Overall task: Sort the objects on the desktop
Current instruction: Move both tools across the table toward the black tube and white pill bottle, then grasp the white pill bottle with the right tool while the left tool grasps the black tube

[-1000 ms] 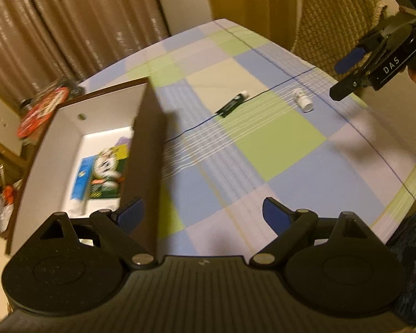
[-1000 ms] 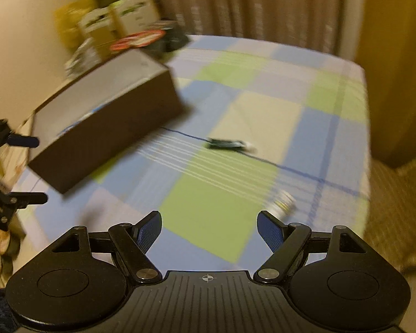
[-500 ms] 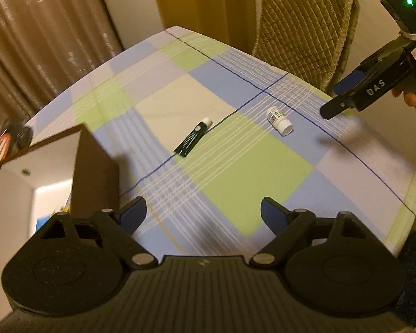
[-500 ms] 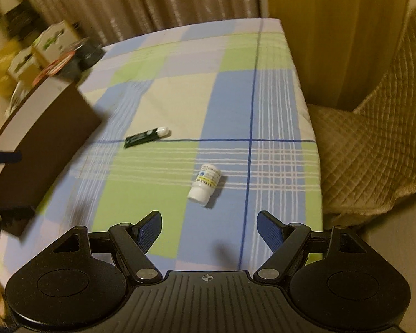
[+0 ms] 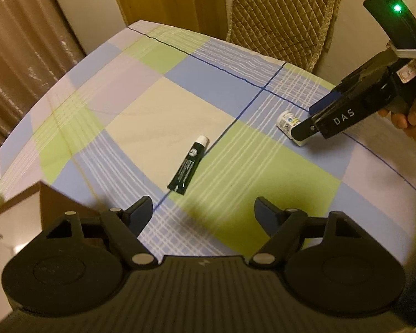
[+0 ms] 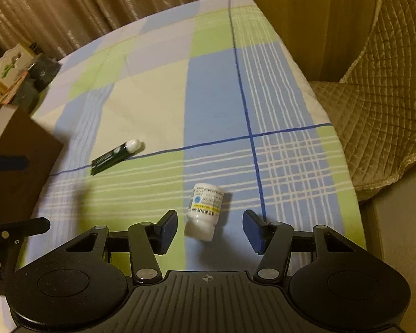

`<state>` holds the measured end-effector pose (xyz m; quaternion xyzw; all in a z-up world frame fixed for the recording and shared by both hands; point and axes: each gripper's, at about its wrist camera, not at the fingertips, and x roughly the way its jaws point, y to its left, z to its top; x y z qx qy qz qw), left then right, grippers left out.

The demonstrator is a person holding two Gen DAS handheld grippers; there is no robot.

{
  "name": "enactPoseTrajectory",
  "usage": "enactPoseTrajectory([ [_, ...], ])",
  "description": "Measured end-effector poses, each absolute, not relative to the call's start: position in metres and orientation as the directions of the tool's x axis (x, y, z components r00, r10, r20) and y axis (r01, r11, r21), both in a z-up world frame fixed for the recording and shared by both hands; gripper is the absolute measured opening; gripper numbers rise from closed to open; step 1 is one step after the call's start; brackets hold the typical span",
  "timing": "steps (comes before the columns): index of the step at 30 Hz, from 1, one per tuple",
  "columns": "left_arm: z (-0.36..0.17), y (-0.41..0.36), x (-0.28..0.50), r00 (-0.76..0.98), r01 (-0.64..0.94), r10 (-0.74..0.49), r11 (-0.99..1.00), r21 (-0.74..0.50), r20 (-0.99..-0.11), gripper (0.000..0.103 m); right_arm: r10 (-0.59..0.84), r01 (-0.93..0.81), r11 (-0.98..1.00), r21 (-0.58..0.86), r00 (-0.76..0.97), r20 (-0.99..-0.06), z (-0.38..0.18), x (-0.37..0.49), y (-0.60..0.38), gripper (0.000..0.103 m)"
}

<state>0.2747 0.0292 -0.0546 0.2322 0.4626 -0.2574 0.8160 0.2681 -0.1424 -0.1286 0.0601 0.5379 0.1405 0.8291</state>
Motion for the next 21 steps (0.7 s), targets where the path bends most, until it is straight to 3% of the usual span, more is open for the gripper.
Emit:
enactPoseTrajectory([
  [2, -0.059, 0.029, 0.283, 0.430, 0.644, -0.209, 0.753, 0.136, -0.878, 0.075, 0.290, -0.164, 0.956, 0.244, 0.383, -0.877, -0.133, 0.273, -0.140, 0.055],
  [4, -0.063, 0.028, 0.293, 0.417, 0.655, -0.217, 0.745, 0.127, -0.882, 0.075, 0.290, -0.176, 0.955, 0.239, 0.377, -0.880, -0.138, 0.277, -0.138, 0.039],
  [7, -0.070, 0.025, 0.305, 0.404, 0.672, -0.231, 0.731, 0.116, -0.885, 0.070, 0.264, -0.228, 0.956, 0.185, 0.394, -0.880, -0.140, 0.278, -0.132, 0.027],
  [21, -0.107, -0.003, 0.361, 0.346, 0.726, -0.258, 0.683, 0.083, -0.902, 0.042, 0.331, -0.129, 0.944, 0.305, 0.383, -0.862, -0.126, 0.273, -0.185, 0.026],
])
